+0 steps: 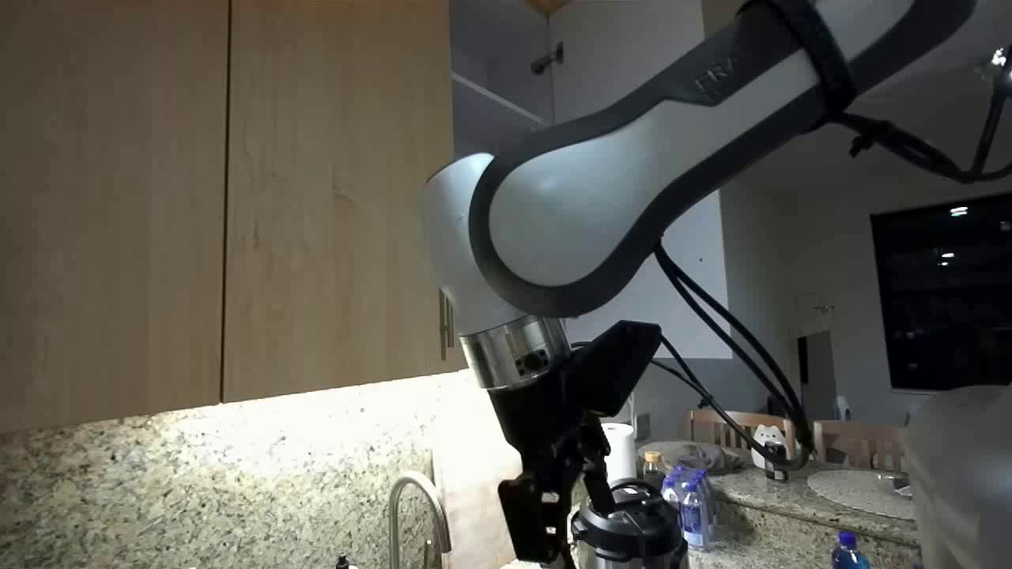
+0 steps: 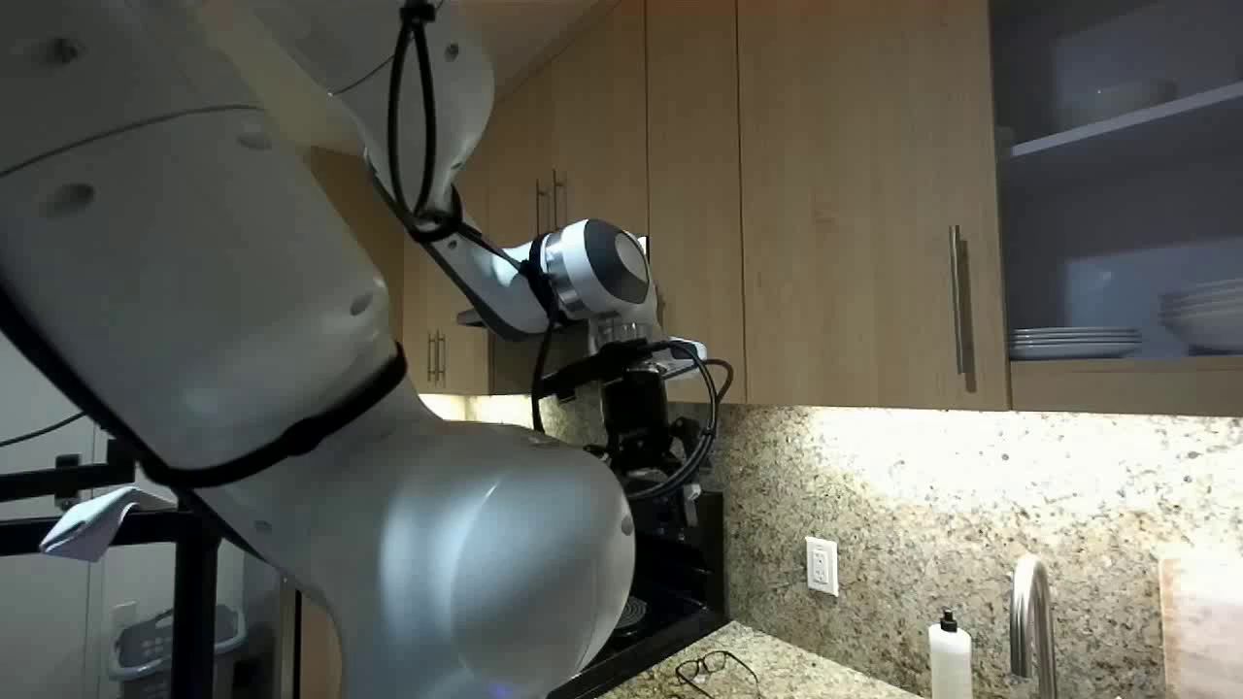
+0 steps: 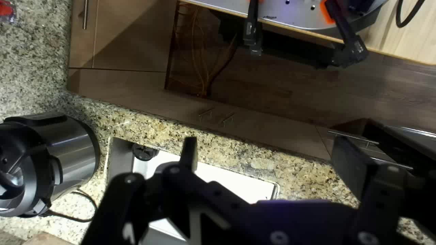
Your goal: Open the left cabinet door
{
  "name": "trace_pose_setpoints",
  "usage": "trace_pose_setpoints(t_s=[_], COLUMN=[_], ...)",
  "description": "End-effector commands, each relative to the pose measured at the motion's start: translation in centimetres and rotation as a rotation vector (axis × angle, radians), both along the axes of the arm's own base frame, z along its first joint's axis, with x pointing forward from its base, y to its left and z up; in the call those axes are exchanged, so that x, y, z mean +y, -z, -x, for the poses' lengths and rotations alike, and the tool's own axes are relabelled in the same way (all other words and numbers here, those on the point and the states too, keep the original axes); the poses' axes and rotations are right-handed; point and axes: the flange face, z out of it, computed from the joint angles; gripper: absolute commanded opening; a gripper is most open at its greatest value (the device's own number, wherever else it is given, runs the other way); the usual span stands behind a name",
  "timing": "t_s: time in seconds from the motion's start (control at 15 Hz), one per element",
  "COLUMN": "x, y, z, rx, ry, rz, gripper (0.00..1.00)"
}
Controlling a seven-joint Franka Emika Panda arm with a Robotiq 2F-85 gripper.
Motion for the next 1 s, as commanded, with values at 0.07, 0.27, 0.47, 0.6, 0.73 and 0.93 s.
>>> trace_pose_setpoints(t_s=[0.07,0.27,0.47,0.6,0.73,0.93], x=[0.0,0.0,0.0,-0.3,-0.7,-1.3], y=[-0.1,-0.1,-0.1,-0.2,-0.8,-1.7], z=[0.0,0.0,0.0,0.1,0.4,0.6], rx=[0.001,0.001,0.001,-0.010,-0.030,-0.047], ry=[0.000,0.000,0.000,0.019,0.011,-0.005], rz=[0.000,0.000,0.000,-0.013,-0.012,-0.007], gripper=[1.00,1.00,1.00,1.00,1.00,1.00])
